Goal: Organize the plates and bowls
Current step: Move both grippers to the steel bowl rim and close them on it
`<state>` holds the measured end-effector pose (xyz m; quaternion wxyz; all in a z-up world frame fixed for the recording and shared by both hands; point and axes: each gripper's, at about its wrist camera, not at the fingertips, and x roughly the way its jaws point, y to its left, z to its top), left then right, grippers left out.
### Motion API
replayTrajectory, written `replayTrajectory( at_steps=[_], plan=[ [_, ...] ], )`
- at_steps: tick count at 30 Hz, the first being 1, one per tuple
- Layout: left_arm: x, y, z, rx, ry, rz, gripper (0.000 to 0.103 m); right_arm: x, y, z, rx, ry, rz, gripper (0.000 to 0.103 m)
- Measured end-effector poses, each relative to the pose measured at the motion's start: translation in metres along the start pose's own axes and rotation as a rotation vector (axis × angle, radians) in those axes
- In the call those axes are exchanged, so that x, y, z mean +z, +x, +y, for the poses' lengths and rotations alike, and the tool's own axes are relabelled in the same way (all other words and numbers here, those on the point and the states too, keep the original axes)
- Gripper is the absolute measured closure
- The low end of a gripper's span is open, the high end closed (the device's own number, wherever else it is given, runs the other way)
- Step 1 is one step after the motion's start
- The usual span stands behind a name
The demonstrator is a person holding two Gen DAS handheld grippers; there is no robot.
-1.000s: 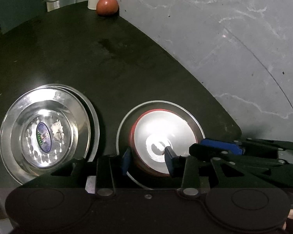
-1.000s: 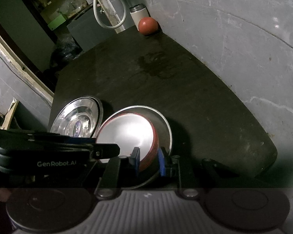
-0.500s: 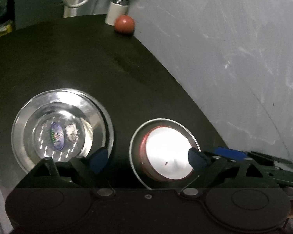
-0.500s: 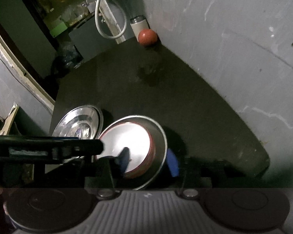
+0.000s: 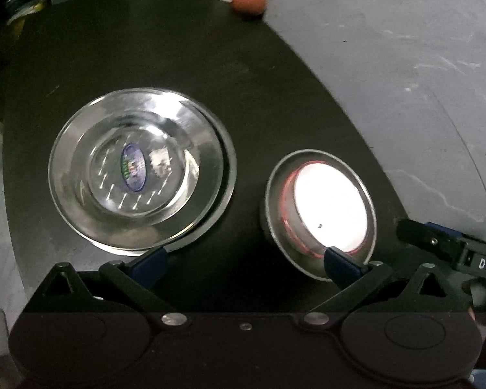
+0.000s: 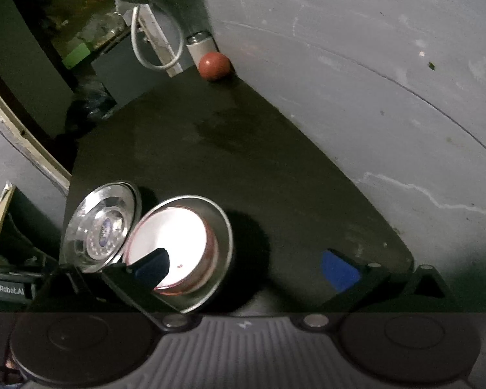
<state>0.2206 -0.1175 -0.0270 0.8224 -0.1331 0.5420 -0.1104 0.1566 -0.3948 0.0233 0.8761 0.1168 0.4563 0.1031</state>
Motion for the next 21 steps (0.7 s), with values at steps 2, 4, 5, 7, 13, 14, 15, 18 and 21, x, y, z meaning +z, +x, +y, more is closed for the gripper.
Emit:
replayTrajectory(
  at_steps=[2,4,5,7,13,14,15,18,21],
  plan=[
    [0.0,0.003,0.002,-0.011,-0.026,0.012,0.001,0.0,0.002,0.0,-0.02,-0.002,0.01,0.0],
    [-0.002,0.007,0.004,-0.009,-0.045,0.022,0.001,0.0,0.004,-0.001,-0.034,-0.006,0.02,0.0],
    [-0.002,0.01,0.005,-0.009,-0.058,0.027,0.001,0.0,0.004,-0.001,-0.044,-0.012,0.027,0.0],
    [-0.006,0.016,0.008,-0.011,-0.084,0.033,0.001,0.001,0.005,0.0,-0.074,-0.035,0.043,0.0],
    [-0.013,0.03,0.02,-0.008,-0.196,0.064,0.001,0.006,0.012,0.003,-0.13,-0.094,0.076,0.0],
    [-0.014,0.03,0.021,-0.012,-0.208,0.063,0.001,0.006,0.013,0.004,-0.134,-0.1,0.08,0.0],
    [-0.014,0.031,0.022,-0.016,-0.215,0.058,0.001,0.007,0.015,0.004,-0.14,-0.104,0.084,0.0],
    [-0.016,0.032,0.022,-0.015,-0.231,0.044,0.001,0.012,0.021,0.005,-0.154,-0.119,0.092,0.0],
    [-0.016,0.036,0.023,-0.012,-0.245,0.046,0.001,0.017,0.028,0.008,-0.151,-0.143,0.097,0.0]
  ],
)
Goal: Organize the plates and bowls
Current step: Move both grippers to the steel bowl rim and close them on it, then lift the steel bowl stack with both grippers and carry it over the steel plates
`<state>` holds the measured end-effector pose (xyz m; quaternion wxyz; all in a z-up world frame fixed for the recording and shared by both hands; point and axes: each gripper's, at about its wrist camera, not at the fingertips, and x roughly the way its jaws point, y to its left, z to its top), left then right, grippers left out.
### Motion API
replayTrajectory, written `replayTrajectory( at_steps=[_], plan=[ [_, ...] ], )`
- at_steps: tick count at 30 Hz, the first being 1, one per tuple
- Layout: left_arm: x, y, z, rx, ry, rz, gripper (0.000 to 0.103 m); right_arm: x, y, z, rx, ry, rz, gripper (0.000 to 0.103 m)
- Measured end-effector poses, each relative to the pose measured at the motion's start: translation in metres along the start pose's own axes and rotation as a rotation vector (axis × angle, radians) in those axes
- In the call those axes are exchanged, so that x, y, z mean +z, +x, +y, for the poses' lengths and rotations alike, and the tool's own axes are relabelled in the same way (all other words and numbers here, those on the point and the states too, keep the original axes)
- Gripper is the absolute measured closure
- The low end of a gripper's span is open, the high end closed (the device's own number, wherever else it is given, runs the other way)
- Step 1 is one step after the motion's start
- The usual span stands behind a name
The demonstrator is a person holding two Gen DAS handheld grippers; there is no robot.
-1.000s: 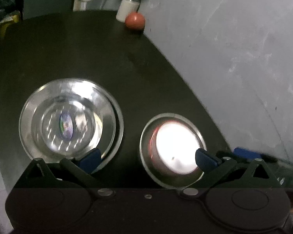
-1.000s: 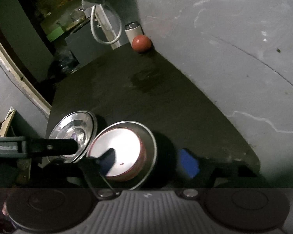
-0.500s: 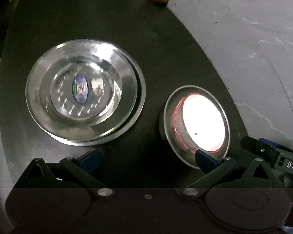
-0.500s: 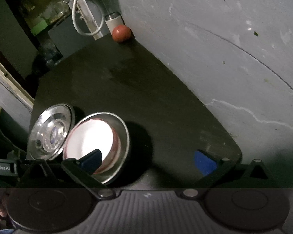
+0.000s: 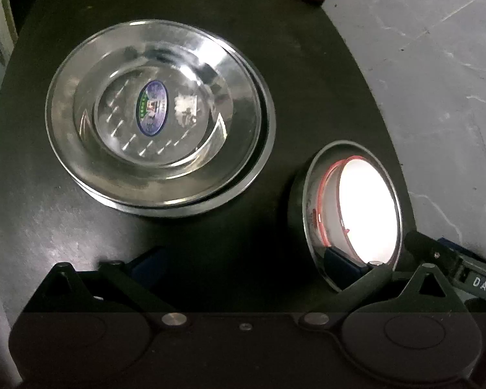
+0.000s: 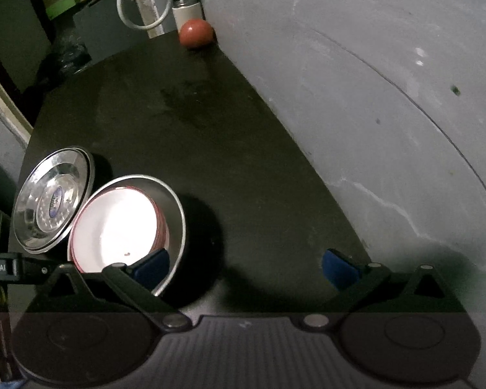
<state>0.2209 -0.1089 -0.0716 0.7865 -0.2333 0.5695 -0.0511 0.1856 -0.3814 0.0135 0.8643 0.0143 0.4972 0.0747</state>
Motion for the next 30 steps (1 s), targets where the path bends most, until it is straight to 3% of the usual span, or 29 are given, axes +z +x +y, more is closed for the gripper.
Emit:
replayTrajectory(
  at_steps=[9,20,22,25,30],
  plan=[
    [-0.003,-0.002,-0.005,0.034,0.008,-0.023,0.001,0.014,0.018,0.008,0.016,-0.087,0.036,0.003],
    [-0.001,-0.001,-0.007,0.043,0.014,-0.018,0.002,0.013,0.038,0.005,0.096,-0.103,0.062,0.025],
    [0.0,-0.001,-0.006,0.04,0.016,-0.017,0.002,0.012,0.038,0.005,0.12,-0.109,0.059,0.031],
    [0.001,-0.001,-0.006,0.03,0.021,-0.014,0.004,0.011,0.037,0.006,0.173,-0.107,0.058,0.054],
    [0.001,0.0,-0.003,0.006,0.031,-0.006,0.008,0.01,0.034,0.013,0.209,-0.136,0.052,0.076]
  ],
)
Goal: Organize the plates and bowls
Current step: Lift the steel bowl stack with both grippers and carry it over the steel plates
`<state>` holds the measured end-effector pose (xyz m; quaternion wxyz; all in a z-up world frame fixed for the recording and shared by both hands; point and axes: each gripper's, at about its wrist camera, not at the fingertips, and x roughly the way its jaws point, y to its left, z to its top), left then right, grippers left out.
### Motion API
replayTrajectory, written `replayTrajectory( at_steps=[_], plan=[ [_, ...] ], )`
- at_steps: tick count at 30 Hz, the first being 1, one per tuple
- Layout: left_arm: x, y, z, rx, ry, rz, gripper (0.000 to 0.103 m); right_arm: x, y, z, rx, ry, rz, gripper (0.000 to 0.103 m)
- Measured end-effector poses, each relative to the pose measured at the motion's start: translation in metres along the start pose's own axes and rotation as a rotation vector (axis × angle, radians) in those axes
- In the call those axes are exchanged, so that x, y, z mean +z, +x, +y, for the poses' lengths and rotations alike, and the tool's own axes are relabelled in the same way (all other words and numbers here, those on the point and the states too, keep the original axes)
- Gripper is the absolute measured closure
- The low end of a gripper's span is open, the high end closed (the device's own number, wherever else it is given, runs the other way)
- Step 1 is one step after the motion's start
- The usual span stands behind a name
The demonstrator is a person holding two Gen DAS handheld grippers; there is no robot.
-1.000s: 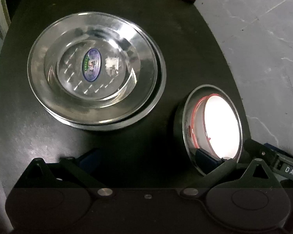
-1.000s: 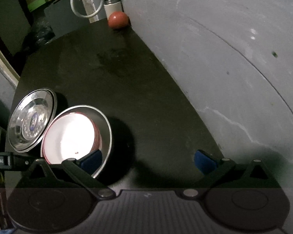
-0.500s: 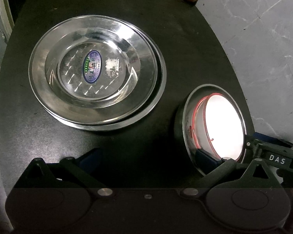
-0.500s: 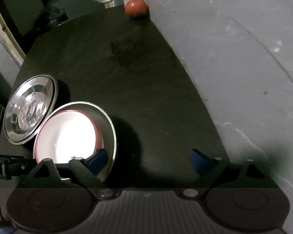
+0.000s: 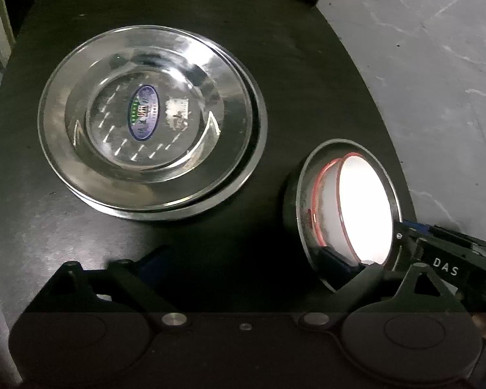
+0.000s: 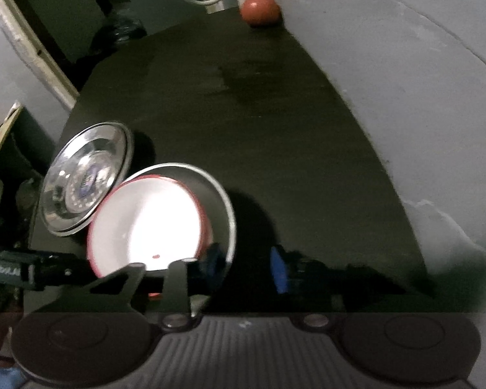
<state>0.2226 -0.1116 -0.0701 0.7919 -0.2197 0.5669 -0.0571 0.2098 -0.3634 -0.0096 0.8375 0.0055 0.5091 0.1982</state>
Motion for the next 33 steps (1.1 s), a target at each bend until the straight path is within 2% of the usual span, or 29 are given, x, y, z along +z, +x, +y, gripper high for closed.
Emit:
replayTrajectory(
  at_steps=[4,9,13,24,27,29,31,33],
  plan=[
    [0.001,0.0,-0.001,-0.017,0.011,0.008,0.011,0.0,-0.001,0.003,0.011,-0.008,-0.004,0.09],
    [0.002,0.001,0.0,-0.031,0.02,0.016,0.013,-0.002,-0.003,0.002,0.014,0.019,-0.006,0.091],
    [0.001,0.001,0.001,-0.062,0.025,0.022,0.019,-0.006,-0.004,0.002,0.009,0.045,-0.003,0.091],
    [-0.001,-0.009,-0.006,-0.152,0.072,-0.043,0.055,-0.02,-0.01,-0.005,0.017,0.138,-0.015,0.088],
    [-0.002,-0.009,-0.008,-0.182,0.077,-0.053,0.068,-0.022,-0.01,-0.005,0.018,0.146,-0.021,0.087],
    [-0.001,-0.008,-0.011,-0.202,0.089,-0.054,0.081,-0.024,-0.011,-0.006,0.02,0.151,-0.025,0.087],
    [0.0,-0.007,-0.014,-0.216,0.098,-0.05,0.086,-0.024,-0.01,-0.007,0.028,0.161,-0.026,0.086],
    [0.0,-0.007,-0.015,-0.212,0.103,-0.048,0.086,-0.024,-0.011,-0.01,0.037,0.171,-0.022,0.086]
  ],
)
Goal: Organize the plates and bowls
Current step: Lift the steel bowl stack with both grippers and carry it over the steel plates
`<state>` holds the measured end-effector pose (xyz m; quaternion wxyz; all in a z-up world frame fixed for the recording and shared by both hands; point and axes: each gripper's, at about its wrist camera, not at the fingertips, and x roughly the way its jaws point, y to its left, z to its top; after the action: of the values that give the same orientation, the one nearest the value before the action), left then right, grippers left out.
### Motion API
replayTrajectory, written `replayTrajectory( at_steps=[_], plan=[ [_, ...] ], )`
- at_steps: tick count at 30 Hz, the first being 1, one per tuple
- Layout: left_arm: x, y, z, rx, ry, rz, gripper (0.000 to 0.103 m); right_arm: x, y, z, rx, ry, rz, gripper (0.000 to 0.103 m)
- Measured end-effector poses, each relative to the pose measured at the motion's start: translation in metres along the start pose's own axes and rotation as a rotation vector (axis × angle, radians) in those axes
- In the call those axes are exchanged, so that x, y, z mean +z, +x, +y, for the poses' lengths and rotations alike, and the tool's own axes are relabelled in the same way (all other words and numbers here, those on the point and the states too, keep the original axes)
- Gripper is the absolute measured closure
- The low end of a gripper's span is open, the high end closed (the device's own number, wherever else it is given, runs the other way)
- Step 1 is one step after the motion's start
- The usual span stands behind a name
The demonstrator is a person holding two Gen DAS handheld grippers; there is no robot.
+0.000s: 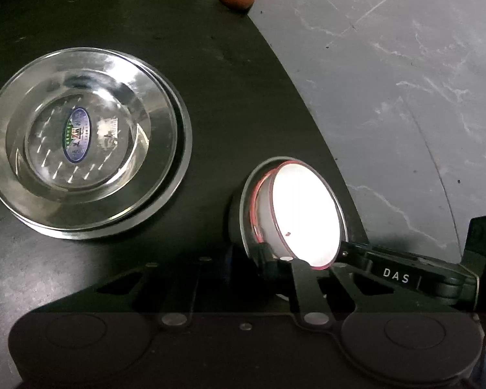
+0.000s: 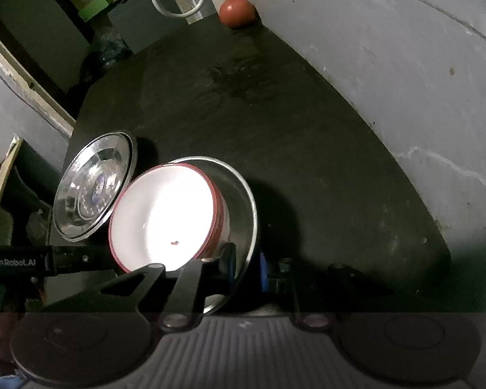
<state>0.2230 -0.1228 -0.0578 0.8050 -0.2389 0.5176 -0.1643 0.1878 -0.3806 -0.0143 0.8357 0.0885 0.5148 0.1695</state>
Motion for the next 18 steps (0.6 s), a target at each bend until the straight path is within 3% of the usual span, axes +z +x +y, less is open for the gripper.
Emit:
replayTrajectory(
  at_steps=[9,14,18],
  plan=[
    [0.005,0.003,0.0,-0.004,-0.011,0.01,0.086,0.001,0.0,-0.001,0.004,0.017,0.0,0.085],
    [0.004,0.002,0.009,-0.015,-0.051,0.018,0.079,0.0,0.001,-0.004,0.016,0.036,0.004,0.085],
    [0.002,0.001,0.014,-0.042,-0.064,0.018,0.086,0.0,0.001,-0.003,0.017,0.042,0.005,0.086]
  ],
)
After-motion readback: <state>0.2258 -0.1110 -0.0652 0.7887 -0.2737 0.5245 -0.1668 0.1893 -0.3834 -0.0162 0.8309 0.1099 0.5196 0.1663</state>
